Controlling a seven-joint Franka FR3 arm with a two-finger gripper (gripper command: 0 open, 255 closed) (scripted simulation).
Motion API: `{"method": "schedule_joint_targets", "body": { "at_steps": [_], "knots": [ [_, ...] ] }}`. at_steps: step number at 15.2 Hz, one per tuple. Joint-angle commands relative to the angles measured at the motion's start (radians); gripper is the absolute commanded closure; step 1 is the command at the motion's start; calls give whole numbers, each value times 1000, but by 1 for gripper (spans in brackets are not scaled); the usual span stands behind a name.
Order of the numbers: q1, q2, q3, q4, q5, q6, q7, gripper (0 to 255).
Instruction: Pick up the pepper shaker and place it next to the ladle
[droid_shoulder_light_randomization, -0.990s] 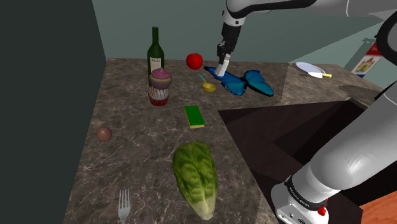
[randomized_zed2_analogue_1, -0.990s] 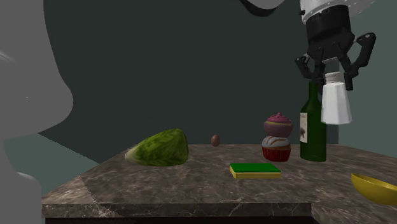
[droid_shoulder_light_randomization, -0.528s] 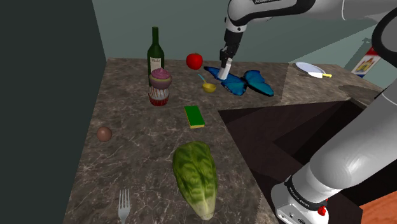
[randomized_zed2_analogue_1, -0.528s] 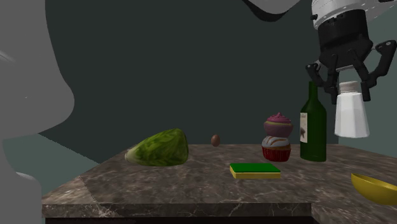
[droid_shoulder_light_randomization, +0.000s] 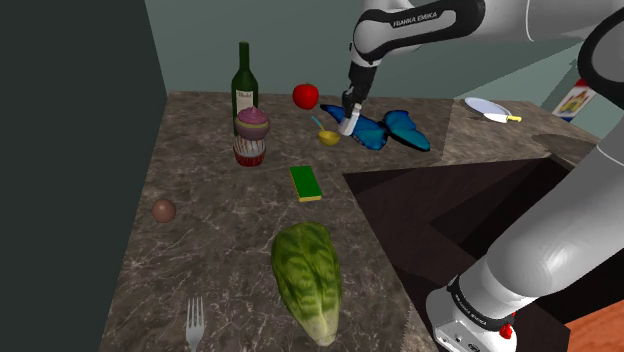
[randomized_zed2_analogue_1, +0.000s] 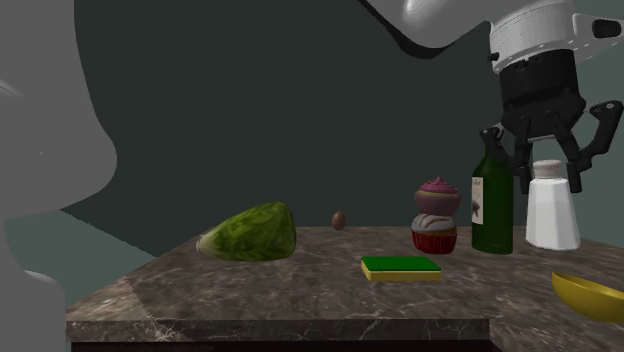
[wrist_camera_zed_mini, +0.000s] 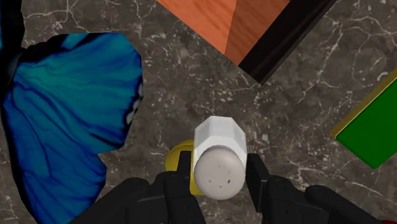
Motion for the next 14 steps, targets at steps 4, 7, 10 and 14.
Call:
{"method": "schedule_joint_targets", "body": {
  "at_steps": [4,7,10,14],
  "knots": [
    [0,19,0,-44,-6,63,9,255],
    [0,33,-1,-69,-10,101,14,255],
    [0,48,-2,-91,-15,138,19,255],
    [1,71,-3,-118,-23,188,28,255]
  ]
}}
